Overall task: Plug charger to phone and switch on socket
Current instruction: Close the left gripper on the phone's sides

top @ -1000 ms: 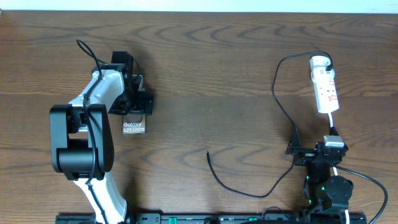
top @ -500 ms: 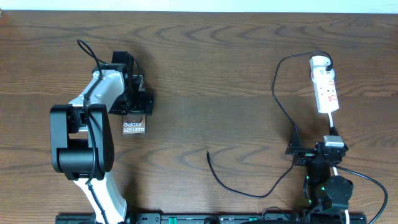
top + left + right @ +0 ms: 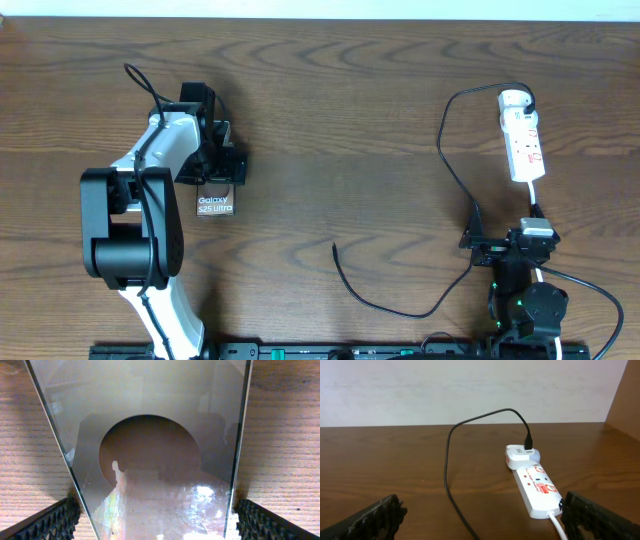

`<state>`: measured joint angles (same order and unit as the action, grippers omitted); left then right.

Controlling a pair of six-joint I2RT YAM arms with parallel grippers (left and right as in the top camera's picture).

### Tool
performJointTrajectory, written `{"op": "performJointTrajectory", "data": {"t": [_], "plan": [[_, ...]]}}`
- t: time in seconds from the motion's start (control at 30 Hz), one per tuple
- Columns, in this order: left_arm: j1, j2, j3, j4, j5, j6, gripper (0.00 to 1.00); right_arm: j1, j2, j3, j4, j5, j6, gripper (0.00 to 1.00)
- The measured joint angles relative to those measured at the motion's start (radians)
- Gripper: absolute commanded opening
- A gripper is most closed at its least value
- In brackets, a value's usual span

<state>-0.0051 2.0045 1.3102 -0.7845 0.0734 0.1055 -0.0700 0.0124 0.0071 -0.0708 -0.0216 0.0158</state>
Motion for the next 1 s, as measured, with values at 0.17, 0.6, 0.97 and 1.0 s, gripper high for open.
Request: {"op": "performJointTrajectory", "data": {"t": [0.17,0.6,0.97,1.0], "plan": [[0.0,0.0,0.0,0.0,-0.002,0.0,0.95,0.0,0.0,0.0,0.0,0.0,0.0,0.99],[0.002,0.0,-0.001,0.003,-0.007,0.0,0.89,0.0,0.0,0.0,0.0,0.0,0.0,0.99],[0.003,0.0,-0.001,0.003,-0.01,0.0,0.87,0.0,0.0,0.0,0.0,0.0,0.0,0.99],[0.003,0.0,-0.001,0.003,-0.01,0.001,0.86,0.0,0.0,0.0,0.0,0.0,0.0,0.99]]}}
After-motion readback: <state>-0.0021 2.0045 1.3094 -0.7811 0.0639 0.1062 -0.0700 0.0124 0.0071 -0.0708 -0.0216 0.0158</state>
